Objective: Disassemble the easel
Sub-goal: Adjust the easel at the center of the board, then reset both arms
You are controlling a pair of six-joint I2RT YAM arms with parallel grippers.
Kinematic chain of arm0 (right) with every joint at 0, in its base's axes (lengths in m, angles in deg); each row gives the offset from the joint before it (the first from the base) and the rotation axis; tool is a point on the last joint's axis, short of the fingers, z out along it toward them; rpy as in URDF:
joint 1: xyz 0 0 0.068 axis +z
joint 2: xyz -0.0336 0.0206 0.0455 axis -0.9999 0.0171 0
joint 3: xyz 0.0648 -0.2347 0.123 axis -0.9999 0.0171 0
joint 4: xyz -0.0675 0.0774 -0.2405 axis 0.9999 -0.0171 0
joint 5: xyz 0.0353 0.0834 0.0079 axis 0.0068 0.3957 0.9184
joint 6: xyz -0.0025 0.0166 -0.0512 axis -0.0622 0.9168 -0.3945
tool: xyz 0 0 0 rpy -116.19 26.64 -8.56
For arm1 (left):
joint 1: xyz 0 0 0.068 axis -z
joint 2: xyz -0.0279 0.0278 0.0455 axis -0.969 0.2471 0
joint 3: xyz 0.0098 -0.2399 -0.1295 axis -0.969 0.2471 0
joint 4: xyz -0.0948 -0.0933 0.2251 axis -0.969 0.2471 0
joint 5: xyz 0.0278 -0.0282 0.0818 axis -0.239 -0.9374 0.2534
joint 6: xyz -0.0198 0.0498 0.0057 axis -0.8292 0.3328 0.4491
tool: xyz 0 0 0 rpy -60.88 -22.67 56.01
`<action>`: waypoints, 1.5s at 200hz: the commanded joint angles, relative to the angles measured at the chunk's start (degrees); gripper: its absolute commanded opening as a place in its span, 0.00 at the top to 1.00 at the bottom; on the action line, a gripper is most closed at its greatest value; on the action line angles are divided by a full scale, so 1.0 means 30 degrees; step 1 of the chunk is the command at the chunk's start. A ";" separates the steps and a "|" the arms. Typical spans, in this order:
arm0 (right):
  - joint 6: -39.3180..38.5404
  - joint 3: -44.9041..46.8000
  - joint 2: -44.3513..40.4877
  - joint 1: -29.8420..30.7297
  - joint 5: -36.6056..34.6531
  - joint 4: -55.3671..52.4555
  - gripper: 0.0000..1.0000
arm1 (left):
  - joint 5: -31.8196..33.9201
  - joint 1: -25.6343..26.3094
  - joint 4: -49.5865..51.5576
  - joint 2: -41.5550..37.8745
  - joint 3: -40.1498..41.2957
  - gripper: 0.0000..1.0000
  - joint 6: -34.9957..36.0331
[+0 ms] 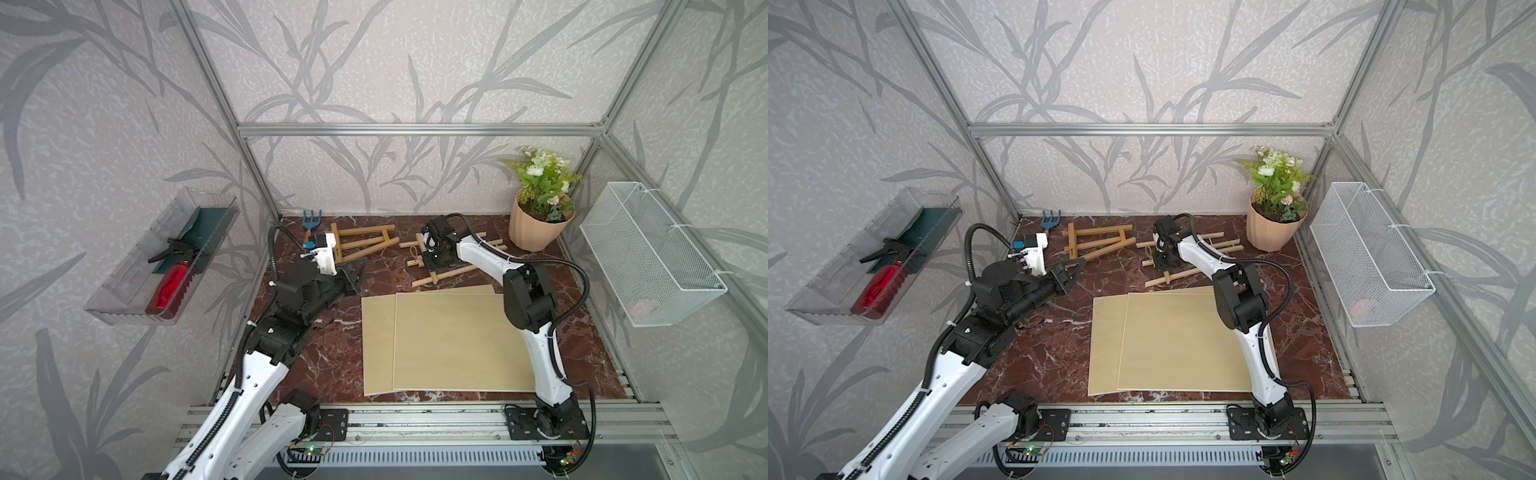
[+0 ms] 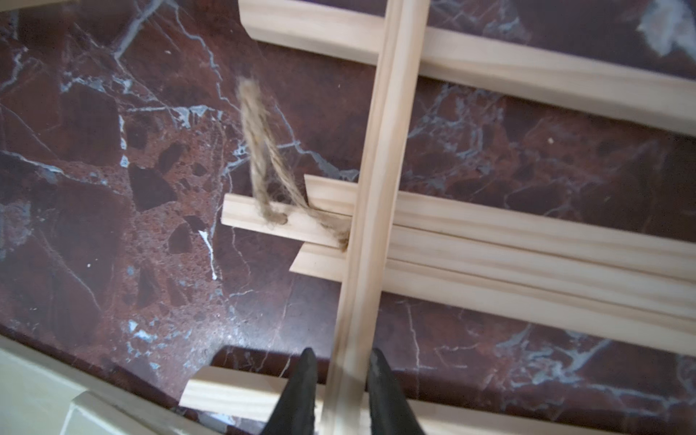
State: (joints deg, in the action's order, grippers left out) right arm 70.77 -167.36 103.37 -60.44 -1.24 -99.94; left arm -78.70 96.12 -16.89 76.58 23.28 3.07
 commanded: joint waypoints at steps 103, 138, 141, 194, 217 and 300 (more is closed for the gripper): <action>0.0795 -0.1422 0.0779 -0.1235 0.0899 0.1789 0.67 | 0.2375 -0.0698 0.0776 0.0571 -0.0092 0.86 0.2268; 0.1228 0.3214 -0.2942 -0.1147 0.1005 0.5838 0.42 | 0.4391 -0.0933 0.1150 0.0284 -0.0128 0.48 0.3026; 0.1239 0.3694 -0.3359 -0.1147 0.1016 0.6205 0.40 | 0.4584 -0.0945 0.1175 0.0229 -0.0135 0.45 0.3082; 0.0867 1.5311 -1.3604 -0.1141 -0.0705 1.5732 0.14 | 0.7825 -0.0920 0.1363 -0.1727 -0.0677 0.16 0.2941; 0.0255 1.9444 -1.8330 -0.1147 -0.2843 1.8619 0.09 | 0.9389 -0.0892 0.0929 -0.2382 -0.0766 0.12 0.3864; 0.0094 3.0417 -2.7438 -0.3802 -1.1141 2.4220 0.01 | 1.2752 -0.0920 -0.8754 -0.1636 0.2746 0.01 0.8621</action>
State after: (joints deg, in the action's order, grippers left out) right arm 69.50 -79.27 23.98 -66.95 -26.34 -32.82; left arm -45.56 93.63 -27.84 70.11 25.47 21.74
